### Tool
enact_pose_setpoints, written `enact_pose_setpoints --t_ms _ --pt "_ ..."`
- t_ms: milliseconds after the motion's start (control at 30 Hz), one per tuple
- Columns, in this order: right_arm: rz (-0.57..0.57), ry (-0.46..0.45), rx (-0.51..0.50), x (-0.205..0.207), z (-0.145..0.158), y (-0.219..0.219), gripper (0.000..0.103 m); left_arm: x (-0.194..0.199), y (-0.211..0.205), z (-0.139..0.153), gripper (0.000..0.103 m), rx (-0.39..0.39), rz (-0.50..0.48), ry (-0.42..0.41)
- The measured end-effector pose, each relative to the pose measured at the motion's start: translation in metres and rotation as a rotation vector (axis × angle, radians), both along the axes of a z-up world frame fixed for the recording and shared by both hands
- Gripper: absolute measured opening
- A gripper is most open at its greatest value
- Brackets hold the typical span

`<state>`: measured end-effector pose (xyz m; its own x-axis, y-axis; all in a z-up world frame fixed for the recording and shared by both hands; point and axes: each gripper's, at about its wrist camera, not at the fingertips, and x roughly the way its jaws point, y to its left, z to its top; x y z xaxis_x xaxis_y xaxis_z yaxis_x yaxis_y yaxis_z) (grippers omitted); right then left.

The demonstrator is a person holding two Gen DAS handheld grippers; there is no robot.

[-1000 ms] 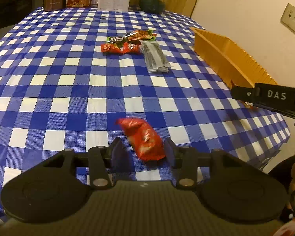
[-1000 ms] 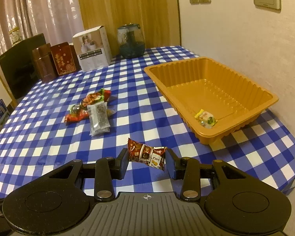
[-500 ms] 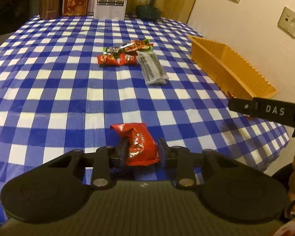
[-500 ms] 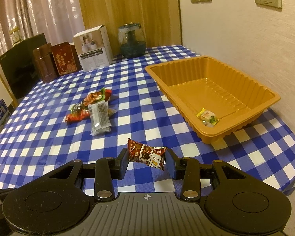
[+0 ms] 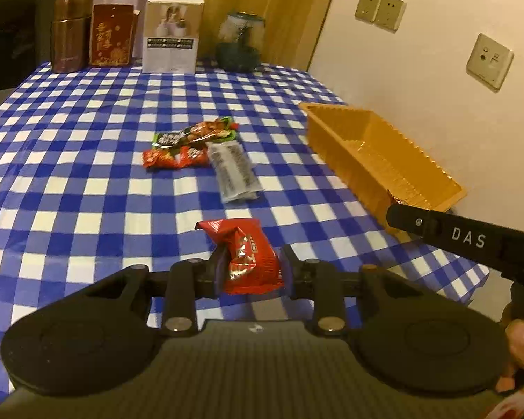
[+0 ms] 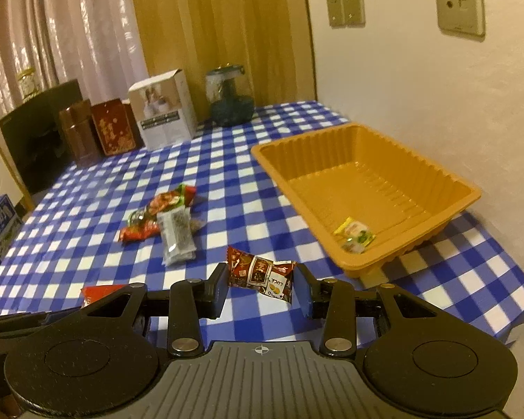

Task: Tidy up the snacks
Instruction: 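Carry both snacks over the orange tray and open both tools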

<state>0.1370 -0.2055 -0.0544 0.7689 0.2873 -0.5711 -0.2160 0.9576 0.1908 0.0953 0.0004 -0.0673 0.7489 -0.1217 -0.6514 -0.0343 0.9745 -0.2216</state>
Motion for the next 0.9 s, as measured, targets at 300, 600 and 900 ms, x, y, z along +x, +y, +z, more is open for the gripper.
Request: enact_pose_setpoints --t_ms 300,600,900 --pt "-0.036 -0.029 0.011 0.000 0.012 -0.019 0.041 0.011 -0.023 0.012 0.028 0.003 -0.046 -0.022" --pt "-0.102 -0.063 0.007 0.014 0.024 -0.054 0.041 0.036 -0.057 0.025 0.028 -0.011 -0.129 -0.053" --pt "-0.175 -0.064 -0.007 0.051 0.022 -0.099 0.041 0.084 -0.100 0.033 0.028 -0.027 -0.233 -0.079"
